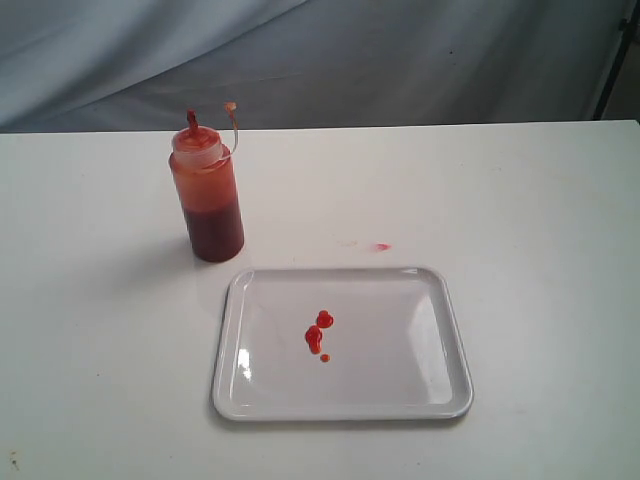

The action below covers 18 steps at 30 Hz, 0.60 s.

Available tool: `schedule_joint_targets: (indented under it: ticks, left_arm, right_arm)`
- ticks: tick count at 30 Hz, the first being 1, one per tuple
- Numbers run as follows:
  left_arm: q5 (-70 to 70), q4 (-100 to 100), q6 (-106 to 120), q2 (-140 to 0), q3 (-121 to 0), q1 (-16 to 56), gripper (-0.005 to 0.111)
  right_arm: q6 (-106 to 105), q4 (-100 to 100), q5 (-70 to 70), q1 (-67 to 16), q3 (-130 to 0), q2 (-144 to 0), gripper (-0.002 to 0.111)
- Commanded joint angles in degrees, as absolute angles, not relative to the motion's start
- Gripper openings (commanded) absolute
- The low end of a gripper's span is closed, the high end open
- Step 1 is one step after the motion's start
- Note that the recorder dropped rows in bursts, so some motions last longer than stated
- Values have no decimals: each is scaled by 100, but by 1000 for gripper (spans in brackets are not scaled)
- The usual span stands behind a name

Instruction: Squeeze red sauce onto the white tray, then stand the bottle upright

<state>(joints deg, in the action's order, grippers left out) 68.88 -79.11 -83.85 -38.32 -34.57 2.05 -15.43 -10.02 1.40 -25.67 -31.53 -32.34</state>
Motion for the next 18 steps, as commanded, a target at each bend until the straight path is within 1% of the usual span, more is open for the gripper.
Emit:
schedule_joint_targets:
  ticks: [1, 3, 5, 6, 8, 11, 18]
  left_arm:
    - [6857, -7940, -8519, -3511, -3416, 192, 104]
    - [6772, -7940, -8542, -3411, -3416, 192, 98]
    - [6596, -7940, -8542, -3351, -3416, 192, 87]
    - [6478, -7940, -8542, -3327, -3416, 192, 77]
    - [6324, -7977, -8542, -3327, -3416, 192, 53]
    - [6267, -8260, -8542, -3327, -3416, 192, 1]
    - [6294, -8811, -8497, -3327, -3416, 192, 1]
  right_arm:
    - [-1538, -1006, 150, -2520, -3112, -3211, 0]
    - [-1538, -1006, 150, -2520, -3112, -3211, 0]
    - [-1538, -1006, 150, -2520, -3112, -3211, 0]
    - [-1538, -1006, 150, -2520, -3112, -3211, 0]
    - [-1538, -1006, 150, -2520, -3112, -3211, 0]
    - [-1538, -1006, 150, -2520, -3112, -3211, 0]
    - [-1538, -1006, 150, -2520, -3112, -3211, 0]
